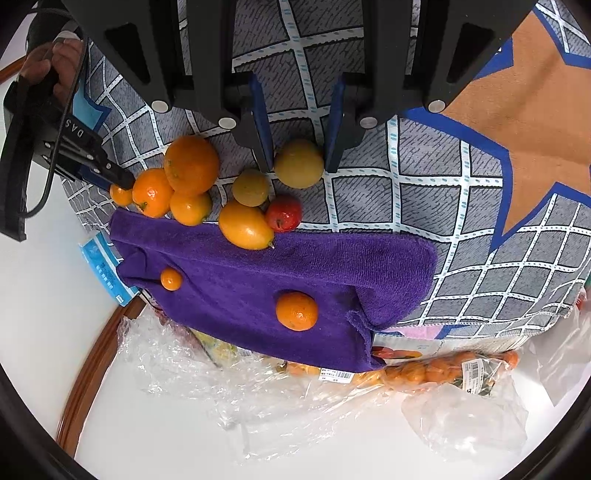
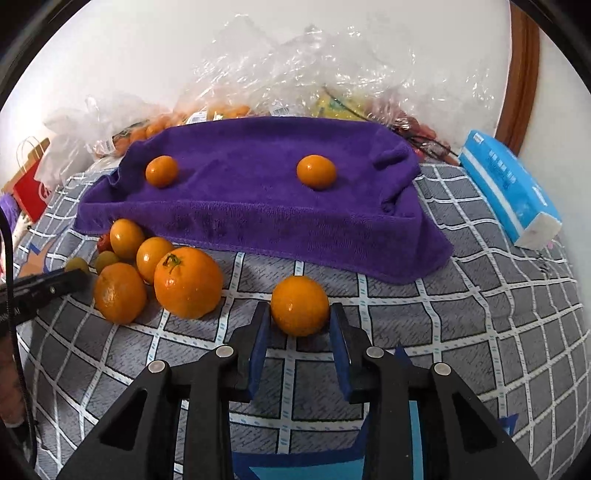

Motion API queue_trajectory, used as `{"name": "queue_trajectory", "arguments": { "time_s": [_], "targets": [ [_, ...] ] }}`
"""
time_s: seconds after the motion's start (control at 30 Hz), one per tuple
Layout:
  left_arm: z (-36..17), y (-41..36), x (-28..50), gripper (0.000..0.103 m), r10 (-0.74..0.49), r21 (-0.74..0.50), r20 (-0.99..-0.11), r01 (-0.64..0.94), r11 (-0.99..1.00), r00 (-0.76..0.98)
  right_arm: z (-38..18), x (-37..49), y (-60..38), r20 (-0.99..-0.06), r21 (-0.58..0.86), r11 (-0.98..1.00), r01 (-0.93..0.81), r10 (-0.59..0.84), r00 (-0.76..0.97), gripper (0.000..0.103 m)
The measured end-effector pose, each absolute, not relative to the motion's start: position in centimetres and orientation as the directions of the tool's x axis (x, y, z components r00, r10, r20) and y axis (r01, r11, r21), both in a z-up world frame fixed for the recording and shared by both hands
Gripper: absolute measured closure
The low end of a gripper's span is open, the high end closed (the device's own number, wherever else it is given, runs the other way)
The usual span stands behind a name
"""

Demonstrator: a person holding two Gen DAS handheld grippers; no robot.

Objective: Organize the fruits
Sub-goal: 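Grasp an orange with the right tool while the left tool holds the kiwi, then lift and carry the orange and kiwi over the purple towel with both tools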

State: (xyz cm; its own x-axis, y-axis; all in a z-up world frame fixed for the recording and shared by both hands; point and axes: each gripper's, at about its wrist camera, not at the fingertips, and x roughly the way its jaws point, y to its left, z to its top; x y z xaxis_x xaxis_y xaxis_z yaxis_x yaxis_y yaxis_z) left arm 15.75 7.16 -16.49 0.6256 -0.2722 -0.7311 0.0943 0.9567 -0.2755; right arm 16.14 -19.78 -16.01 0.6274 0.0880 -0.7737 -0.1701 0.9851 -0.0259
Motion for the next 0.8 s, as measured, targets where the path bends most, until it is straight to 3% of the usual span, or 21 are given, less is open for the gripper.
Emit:
{"name": "queue_trajectory", "arguments": {
  "time_s": [0.37,0.8],
  "targets": [
    [-16.4,6.8,15.6,0.076,-0.269,-0.257,-0.737,0.111,0.96,0.62,-16.3,16.6,-19.3,-0.791,-0.063,0.985,-0.158,0.047,0.61,0.066],
    [-16.0,6.4,15.1,0.076,-0.278,-0.254,-0.718,0.132,0.958,0.638,-15.4,15.7,-18.8,-0.764,-0.088,0.984,-0.155,0.034,0.645,0.071]
  ]
}}
